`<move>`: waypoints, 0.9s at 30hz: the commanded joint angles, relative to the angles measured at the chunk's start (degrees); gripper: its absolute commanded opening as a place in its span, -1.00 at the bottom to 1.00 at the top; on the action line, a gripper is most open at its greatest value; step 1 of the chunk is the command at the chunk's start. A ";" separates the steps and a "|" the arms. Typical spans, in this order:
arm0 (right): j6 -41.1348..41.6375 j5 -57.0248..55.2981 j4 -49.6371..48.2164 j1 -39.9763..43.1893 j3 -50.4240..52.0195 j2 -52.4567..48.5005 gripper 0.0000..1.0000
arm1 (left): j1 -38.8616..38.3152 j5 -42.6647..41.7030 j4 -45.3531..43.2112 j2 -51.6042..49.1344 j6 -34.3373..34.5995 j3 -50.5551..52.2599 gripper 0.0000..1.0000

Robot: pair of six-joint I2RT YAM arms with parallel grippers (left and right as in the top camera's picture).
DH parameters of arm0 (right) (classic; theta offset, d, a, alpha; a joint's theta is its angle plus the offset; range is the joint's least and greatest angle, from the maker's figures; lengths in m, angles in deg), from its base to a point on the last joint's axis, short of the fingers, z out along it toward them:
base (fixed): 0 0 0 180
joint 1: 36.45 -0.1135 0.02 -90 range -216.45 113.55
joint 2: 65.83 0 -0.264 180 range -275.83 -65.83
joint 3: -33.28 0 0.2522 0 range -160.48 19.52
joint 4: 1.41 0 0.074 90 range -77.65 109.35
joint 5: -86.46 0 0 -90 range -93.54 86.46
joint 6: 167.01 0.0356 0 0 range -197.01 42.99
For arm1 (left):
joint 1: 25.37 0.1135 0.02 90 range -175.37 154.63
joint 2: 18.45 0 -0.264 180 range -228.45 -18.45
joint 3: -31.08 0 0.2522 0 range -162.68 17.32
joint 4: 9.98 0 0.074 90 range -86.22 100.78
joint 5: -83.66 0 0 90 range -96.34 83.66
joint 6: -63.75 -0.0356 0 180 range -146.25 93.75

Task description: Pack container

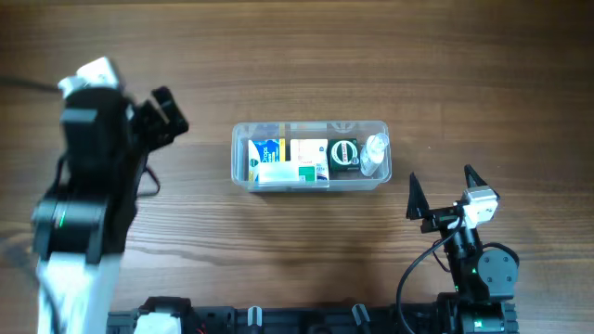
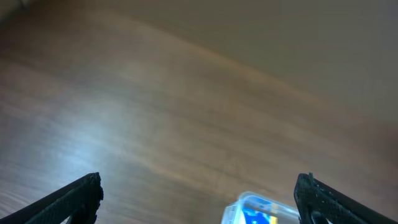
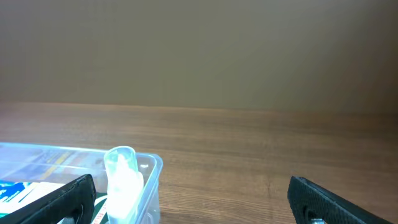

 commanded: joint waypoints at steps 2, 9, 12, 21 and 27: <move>0.61 1.14 -0.26 -0.33 0.07 0.20 0.99 | 0.35 0.70 0.02 16.31 -0.24 7.80 1.00; 0.63 1.14 -0.26 -0.33 0.04 0.20 0.99 | 0.37 -1.05 -4.02 45.59 0.20 34.56 1.00; 0.61 1.14 -0.26 -0.33 0.04 0.20 0.99 | 0.37 -2.99 -8.74 52.52 0.20 42.34 0.99; 0.63 1.14 -0.26 -0.33 0.04 0.20 1.00 | 1.22 -6.60 -43.08 58.97 3.61 64.06 1.00; 0.61 1.14 -0.26 -0.33 0.04 0.20 0.99 | 4.09 -7.80 -43.78 58.97 2.69 68.28 0.99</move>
